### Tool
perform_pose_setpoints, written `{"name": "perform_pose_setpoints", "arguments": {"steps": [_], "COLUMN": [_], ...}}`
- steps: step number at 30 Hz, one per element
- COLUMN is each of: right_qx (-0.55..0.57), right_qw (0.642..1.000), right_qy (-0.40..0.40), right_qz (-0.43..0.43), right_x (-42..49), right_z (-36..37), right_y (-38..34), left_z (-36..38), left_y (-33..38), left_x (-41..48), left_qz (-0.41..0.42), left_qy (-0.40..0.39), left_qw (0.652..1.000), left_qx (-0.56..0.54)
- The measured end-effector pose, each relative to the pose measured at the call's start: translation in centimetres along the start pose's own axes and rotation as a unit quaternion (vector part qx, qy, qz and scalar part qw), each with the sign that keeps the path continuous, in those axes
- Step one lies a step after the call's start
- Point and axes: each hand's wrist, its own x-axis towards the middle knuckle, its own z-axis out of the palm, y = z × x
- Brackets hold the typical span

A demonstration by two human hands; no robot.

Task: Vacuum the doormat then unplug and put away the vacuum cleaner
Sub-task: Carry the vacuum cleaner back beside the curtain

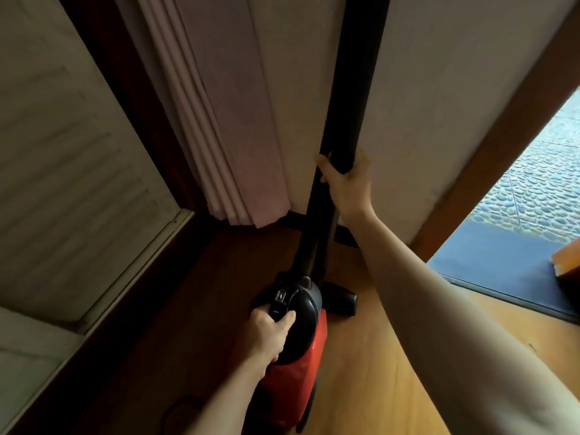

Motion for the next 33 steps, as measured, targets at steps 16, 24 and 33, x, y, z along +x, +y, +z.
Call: {"name": "perform_pose_setpoints", "arguments": {"steps": [16, 24, 33], "right_qx": [-0.01, 0.018, 0.044], "right_qw": [0.999, 0.999, 0.998], "right_qy": [0.011, 0.028, 0.038], "right_qz": [-0.04, -0.037, -0.036], "right_x": [-0.3, 0.0, 0.1], "right_z": [0.6, 1.1, 1.4], "right_y": [3.2, 4.6, 4.8], "left_z": [0.2, 0.3, -0.2], "left_y": [-0.3, -1.3, -1.8], "left_x": [-0.7, -0.6, -1.3], "left_qz": [0.145, 0.221, 0.255], "left_qy": [0.08, 0.068, 0.033], "left_qw": [0.984, 0.972, 0.966], "left_qx": [0.066, 0.042, 0.012]}}
